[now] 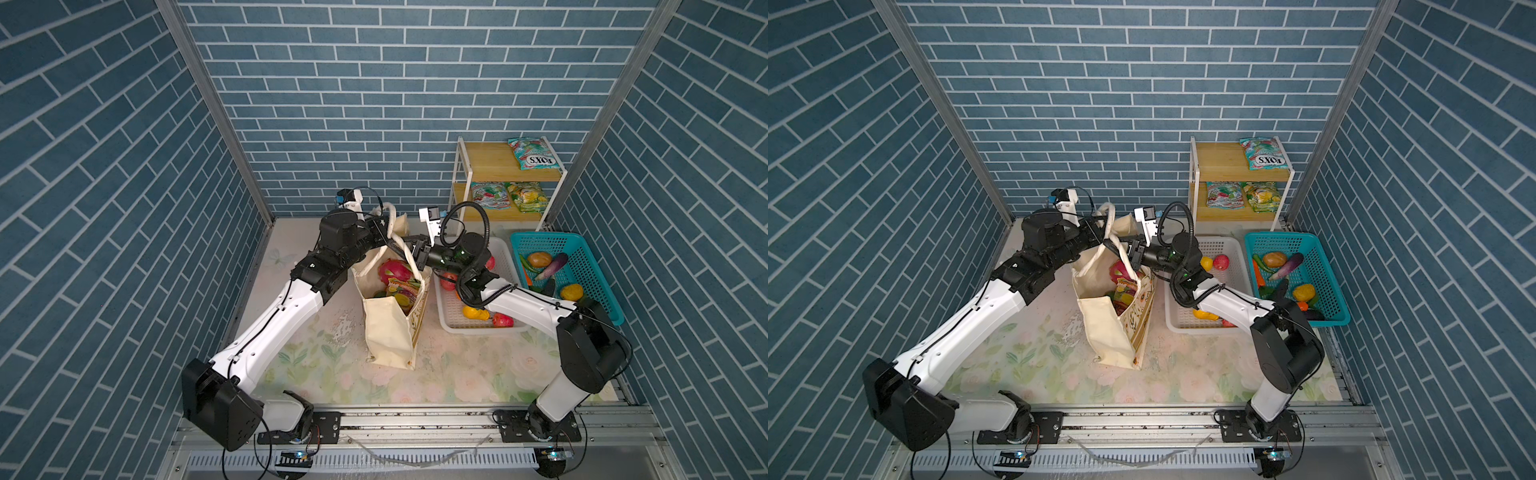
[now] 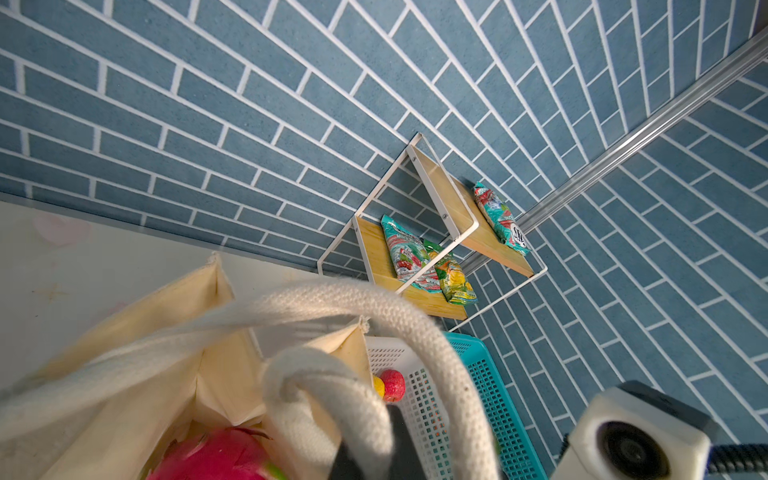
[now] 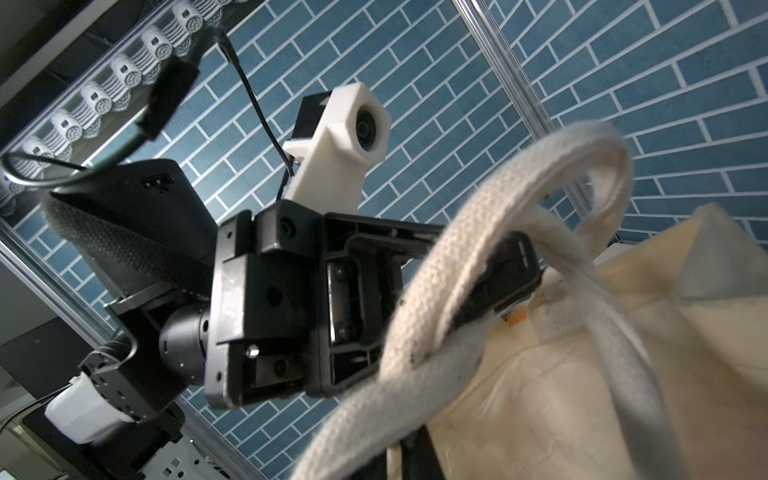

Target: Place the food into the grocery bag and tie it

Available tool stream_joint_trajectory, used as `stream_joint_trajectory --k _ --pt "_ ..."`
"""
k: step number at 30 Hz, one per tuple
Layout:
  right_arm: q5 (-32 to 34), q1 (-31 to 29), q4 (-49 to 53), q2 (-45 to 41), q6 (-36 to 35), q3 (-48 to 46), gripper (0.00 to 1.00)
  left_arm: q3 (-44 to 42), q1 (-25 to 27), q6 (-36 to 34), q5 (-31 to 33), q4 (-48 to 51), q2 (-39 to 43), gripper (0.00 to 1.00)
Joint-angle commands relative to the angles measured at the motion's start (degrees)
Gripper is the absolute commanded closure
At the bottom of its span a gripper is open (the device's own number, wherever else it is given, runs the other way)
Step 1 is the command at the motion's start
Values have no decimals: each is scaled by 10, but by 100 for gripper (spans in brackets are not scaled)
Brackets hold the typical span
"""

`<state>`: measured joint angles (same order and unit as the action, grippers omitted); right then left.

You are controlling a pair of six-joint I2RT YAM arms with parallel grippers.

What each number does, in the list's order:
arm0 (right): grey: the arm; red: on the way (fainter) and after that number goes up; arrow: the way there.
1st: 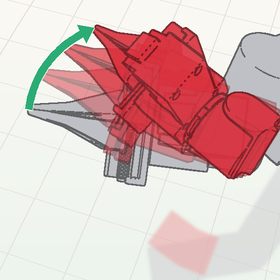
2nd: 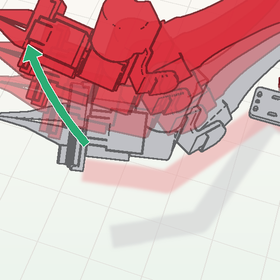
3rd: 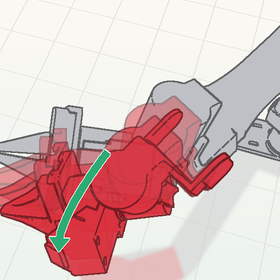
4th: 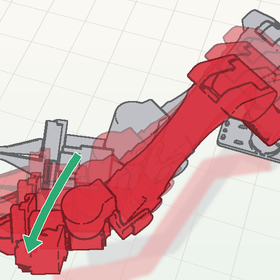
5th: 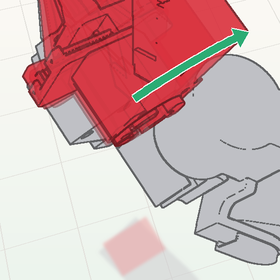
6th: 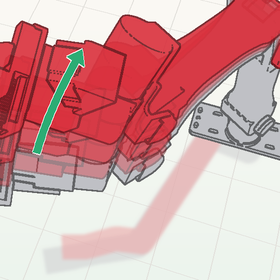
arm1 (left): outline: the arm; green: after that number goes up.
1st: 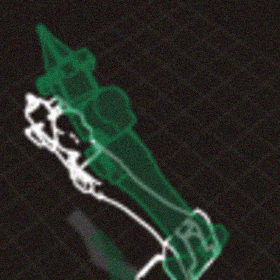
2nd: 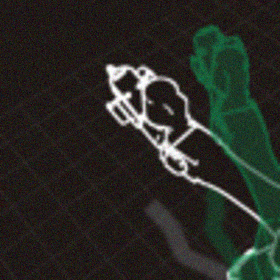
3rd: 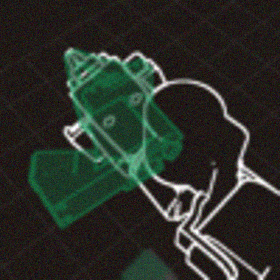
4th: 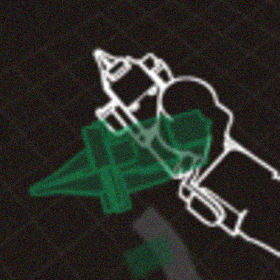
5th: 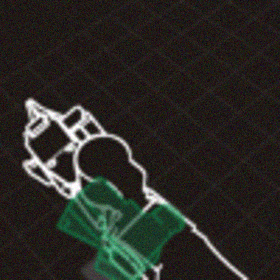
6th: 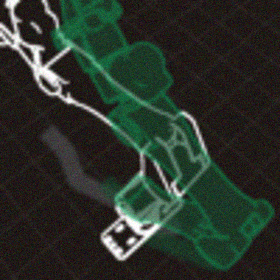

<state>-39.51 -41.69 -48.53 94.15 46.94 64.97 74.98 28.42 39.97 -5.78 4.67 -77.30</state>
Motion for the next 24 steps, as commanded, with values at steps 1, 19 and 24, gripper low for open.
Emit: stream_joint_trajectory --k 1,19,24 --pt "-27 -20 114 -55 -114 4 100 25 -10 -26 15 35 -12 100" --pt "97 -20 437 -111 -337 34 100 44 -56 -35 -1 83 62 100" --pt "127 -18 424 -142 -349 17 100 25 -79 -33 -15 105 90 100"
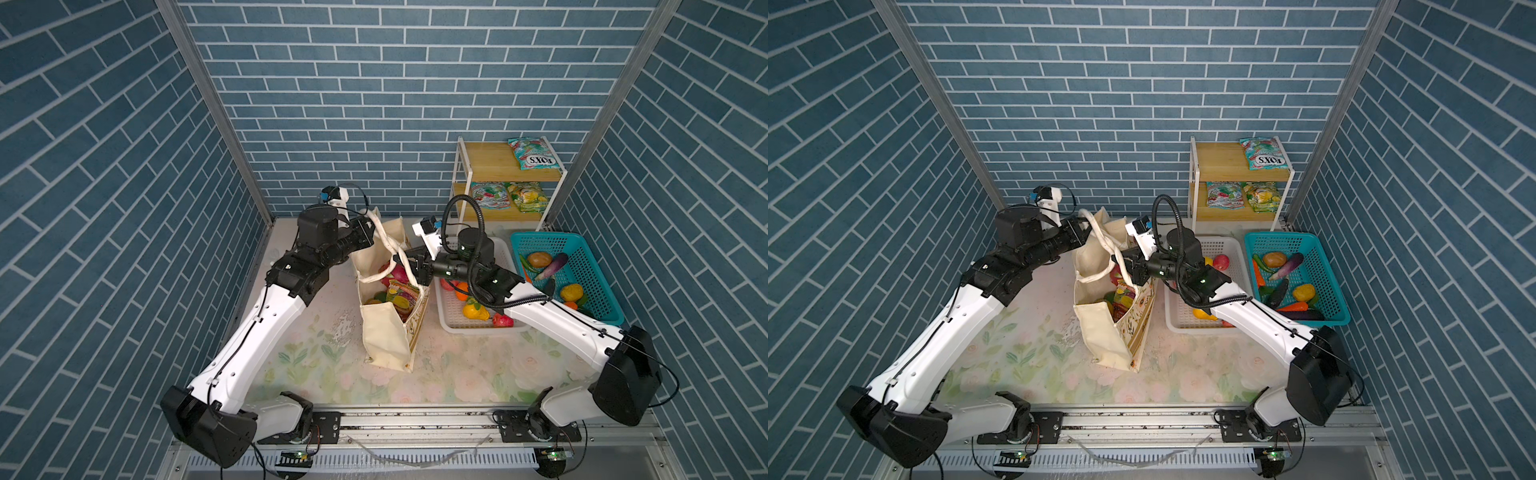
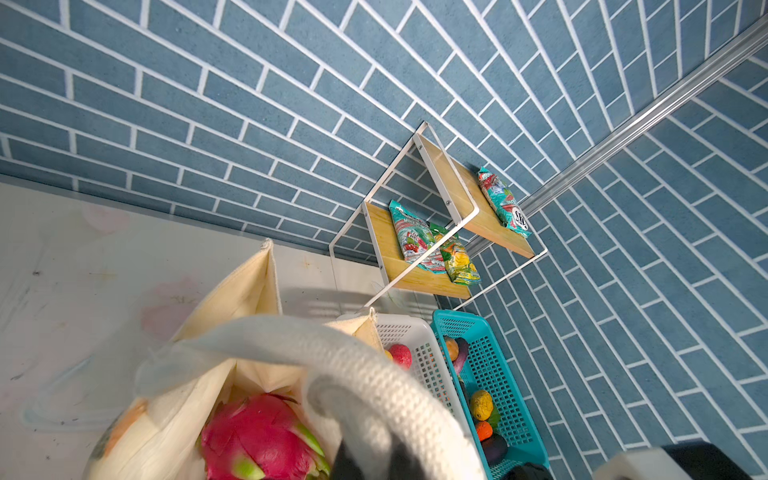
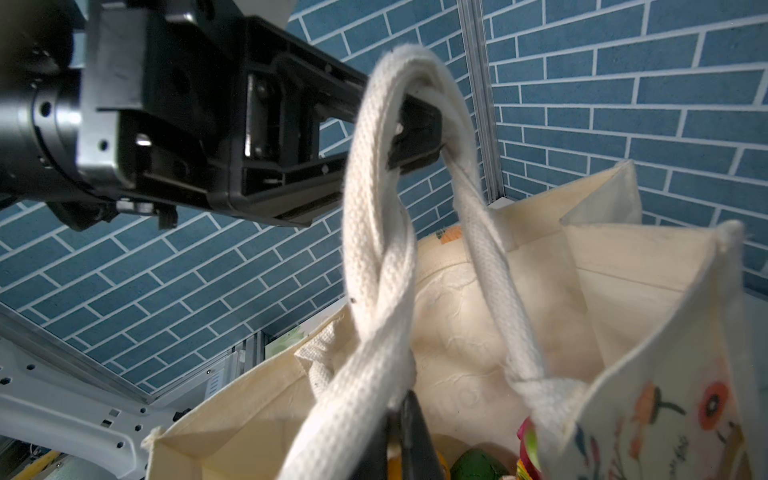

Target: Place the food into the grocery bag and tie it

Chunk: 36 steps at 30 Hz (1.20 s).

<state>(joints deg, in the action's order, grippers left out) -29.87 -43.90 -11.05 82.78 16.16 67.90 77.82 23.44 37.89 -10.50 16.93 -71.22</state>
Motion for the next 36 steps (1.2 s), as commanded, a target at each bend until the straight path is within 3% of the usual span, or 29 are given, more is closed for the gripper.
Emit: stream_joint_trajectory --k 1,8,18,29,36 --pt "36 5 42 -36 -41 -17 100 -10 -36 -10 28 -14 35 100" --pt "72 16 16 -70 -32 -34 100 -70 -67 3 -2 5 66 100" --pt "5 12 21 -1 -7 13 100 -76 -57 34 -90 -54 21 100" --pt "-60 3 -13 60 28 66 89 -55 -25 48 -99 -86 -27 100" --pt "-79 -8 -25 90 46 91 88 -41 -2 53 -89 -97 -48 100"
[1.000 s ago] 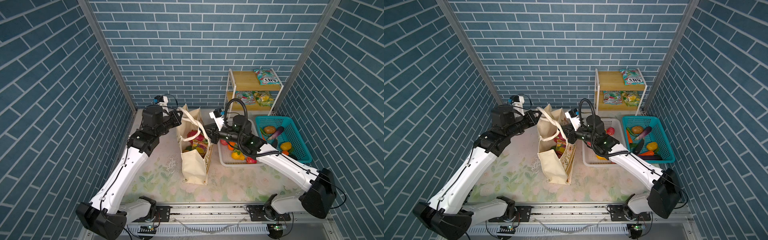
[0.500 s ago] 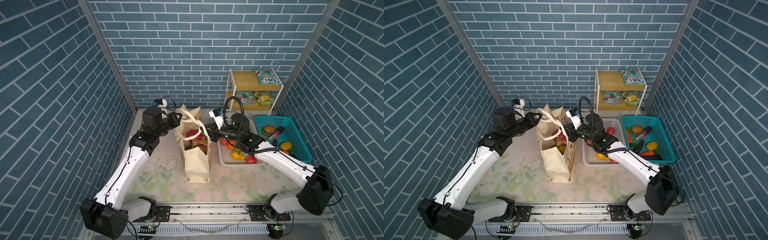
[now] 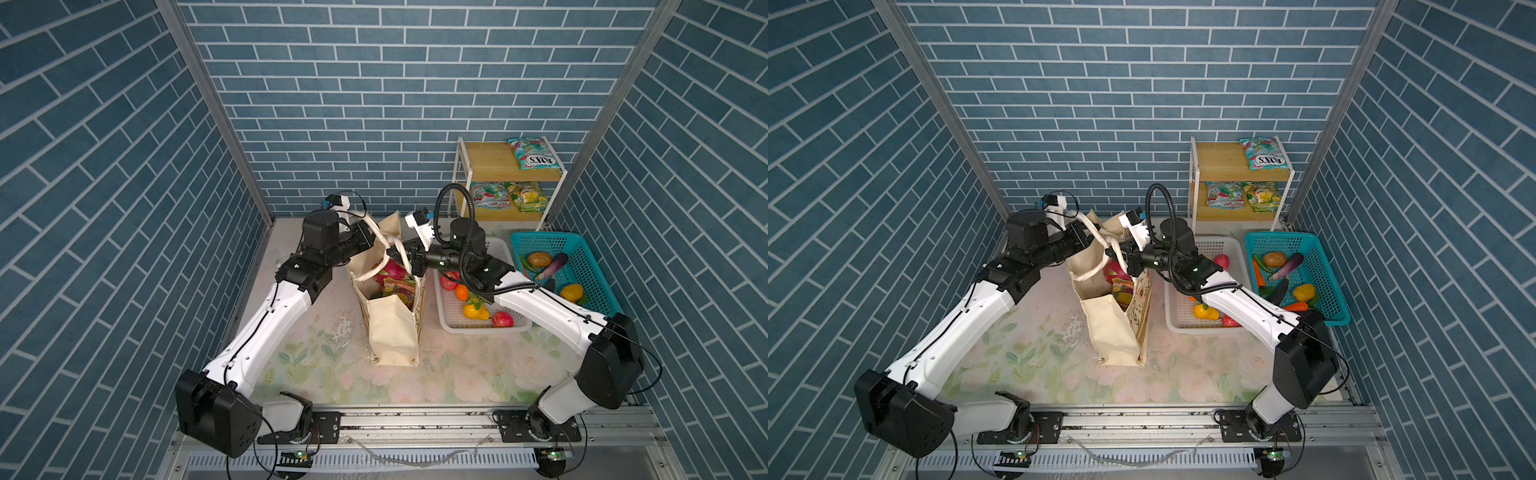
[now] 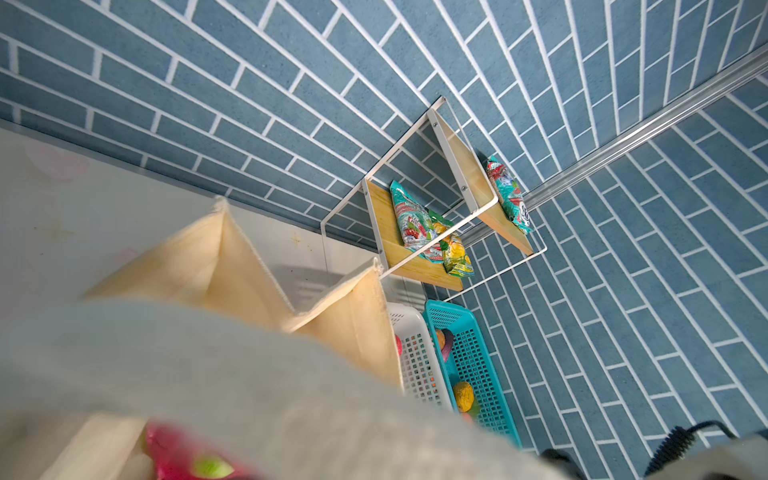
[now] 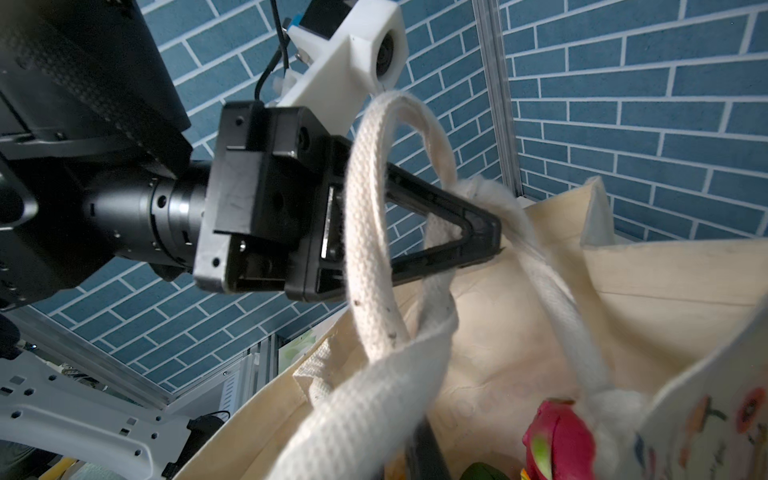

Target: Place the food into the grocery bag and tie it

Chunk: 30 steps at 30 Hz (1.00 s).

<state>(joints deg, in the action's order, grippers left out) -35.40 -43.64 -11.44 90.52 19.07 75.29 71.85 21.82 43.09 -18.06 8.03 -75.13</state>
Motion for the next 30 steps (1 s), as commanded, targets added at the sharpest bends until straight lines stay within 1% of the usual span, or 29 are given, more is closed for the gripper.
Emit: stream_joint_trajectory --k 1,4,8,15,17,23,25,27,30 --pt "-24 -13 -23 16 19 20 87 20 17 1 -13 -9 -11 100" --pt "-25 -17 -26 26 23 26 85 22 26 5 -7 -16 -17 100" --pt "-29 -22 -50 36 39 29 80 23 31 8 -4 -21 -24 100" --pt "-32 -22 -99 53 79 35 65 20 36 10 1 -25 -24 100" --pt "-27 -22 -105 58 87 37 63 20 37 9 0 -24 -24 100" --pt "-6 -22 -109 48 88 33 63 13 38 -1 5 -11 -11 100" --pt "3 -22 -106 42 87 30 65 12 36 -6 9 -3 -6 100" --pt "17 -21 -101 36 83 27 70 12 36 -10 12 2 -2 100" --pt "44 -20 -79 27 67 23 83 11 36 -14 15 7 3 100"
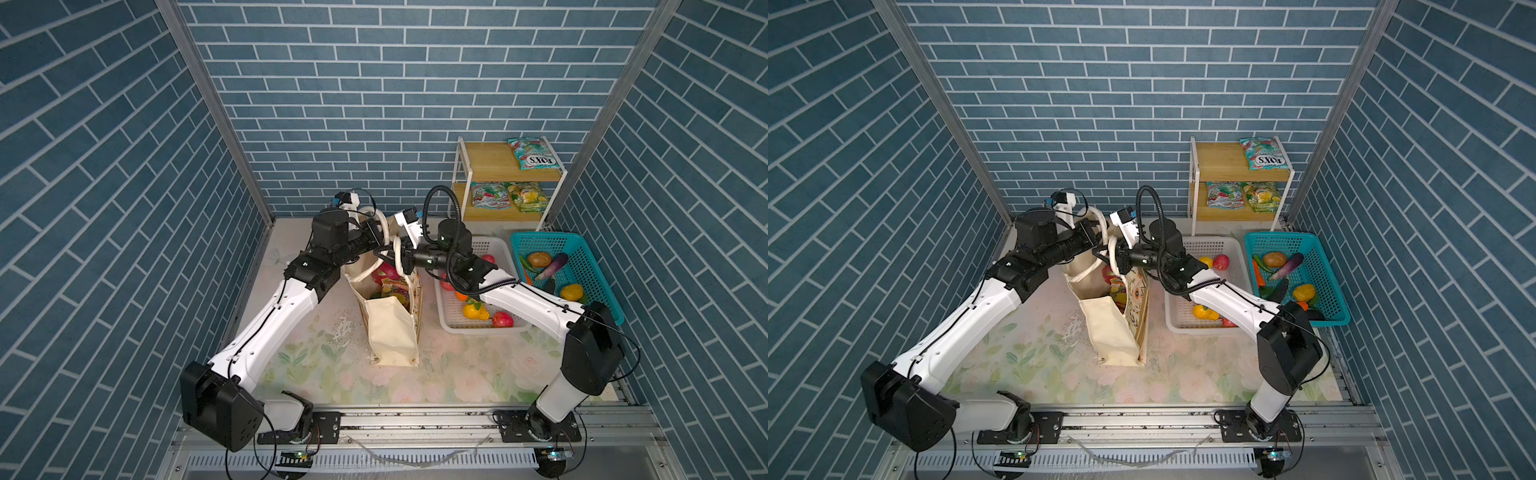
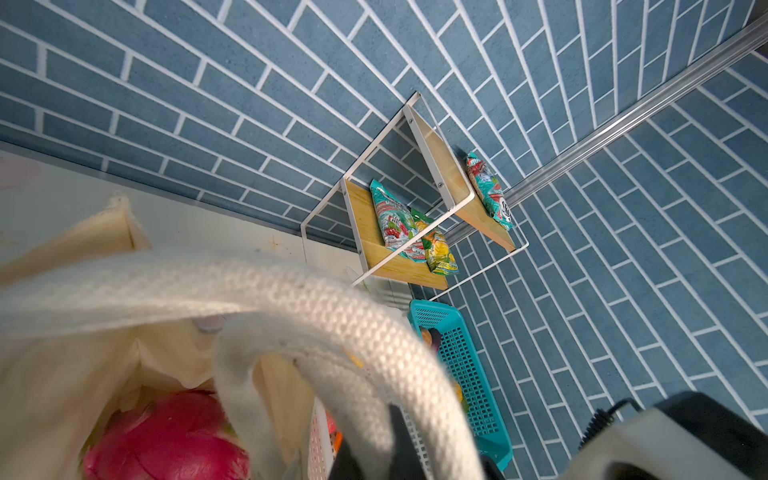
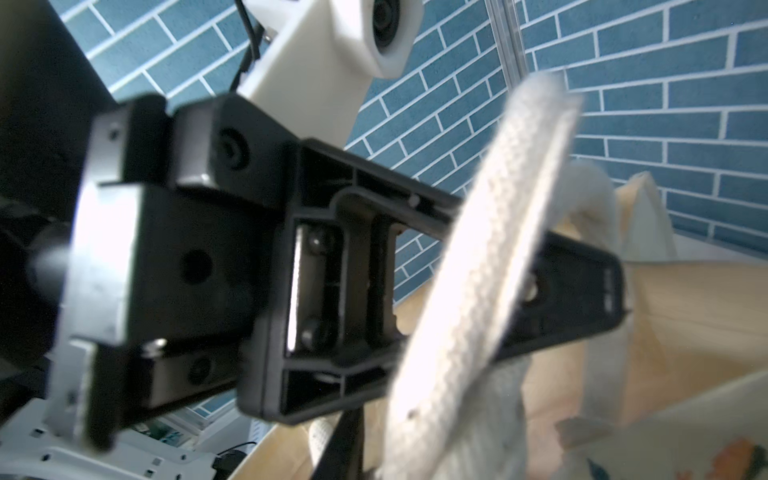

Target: Place the food into the grocery bag and tie it

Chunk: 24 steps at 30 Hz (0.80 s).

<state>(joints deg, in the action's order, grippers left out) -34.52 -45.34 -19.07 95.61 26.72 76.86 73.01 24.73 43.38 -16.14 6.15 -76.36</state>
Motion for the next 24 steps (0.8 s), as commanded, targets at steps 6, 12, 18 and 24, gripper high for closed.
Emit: stream_joint_trajectory --k 6,12,18,24 --pt "76 -3 20 -46 -28 -12 98 -1 1 -31 1 50 36 100" --pt "103 -4 37 -70 -48 -46 100 -22 -28 -34 -1 68 82 100" --pt "137 -4 65 -88 -76 -63 100 -46 -63 -32 -29 87 117 100" --pt "169 -3 55 -113 -95 -78 100 -77 -105 -48 -87 132 142 100"
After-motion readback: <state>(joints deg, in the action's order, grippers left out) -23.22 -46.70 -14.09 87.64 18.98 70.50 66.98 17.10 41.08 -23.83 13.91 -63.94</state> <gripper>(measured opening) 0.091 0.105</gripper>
